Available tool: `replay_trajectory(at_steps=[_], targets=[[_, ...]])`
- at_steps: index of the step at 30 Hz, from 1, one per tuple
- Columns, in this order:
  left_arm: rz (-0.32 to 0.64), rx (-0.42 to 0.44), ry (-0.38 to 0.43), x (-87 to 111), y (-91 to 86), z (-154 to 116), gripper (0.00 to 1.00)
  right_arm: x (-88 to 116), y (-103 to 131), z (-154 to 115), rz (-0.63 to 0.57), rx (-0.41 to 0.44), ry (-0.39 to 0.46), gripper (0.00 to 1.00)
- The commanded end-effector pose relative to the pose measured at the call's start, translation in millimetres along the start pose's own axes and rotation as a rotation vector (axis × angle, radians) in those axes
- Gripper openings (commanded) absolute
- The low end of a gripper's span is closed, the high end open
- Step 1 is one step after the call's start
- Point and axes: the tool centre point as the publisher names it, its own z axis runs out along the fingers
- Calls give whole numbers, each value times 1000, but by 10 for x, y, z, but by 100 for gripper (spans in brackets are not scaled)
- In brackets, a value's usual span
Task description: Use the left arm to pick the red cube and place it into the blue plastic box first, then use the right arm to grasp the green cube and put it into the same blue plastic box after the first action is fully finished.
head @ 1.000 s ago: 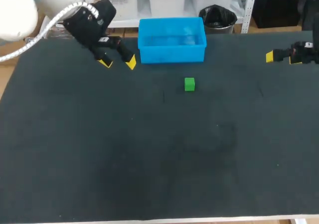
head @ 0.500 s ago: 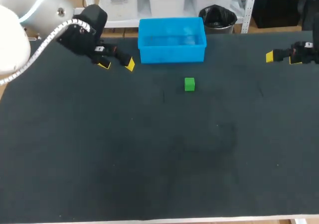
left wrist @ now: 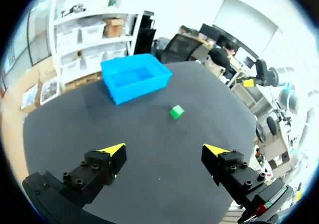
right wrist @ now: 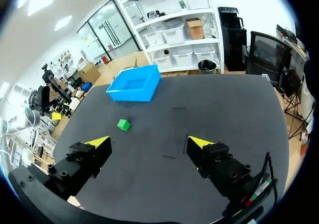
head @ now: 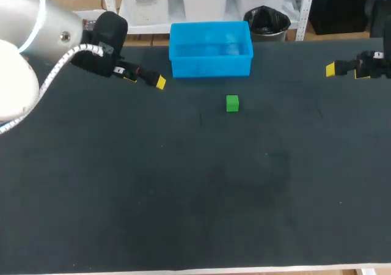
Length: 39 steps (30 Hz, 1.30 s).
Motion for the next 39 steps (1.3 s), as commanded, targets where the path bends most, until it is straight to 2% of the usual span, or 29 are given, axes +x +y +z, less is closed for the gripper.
replay_trajectory(at_steps=[1, 7, 17, 34, 39], targets=[[21, 57, -126, 25, 27, -12, 100, 1, 1, 0, 0, 1, 0, 100], [98, 93, -120, 17, -24, 1, 100, 1, 1, 0, 0, 1, 0, 100], [122, 105, -95, 64, -4, 16, 100, 1, 1, 0, 0, 1, 0, 100], [125, 107, -96, 72, -3, 9, 100, 1, 1, 0, 0, 1, 0, 100], [125, 107, -96, 72, -3, 9, 100, -57, 158, 167, -3, 46, 42, 100]])
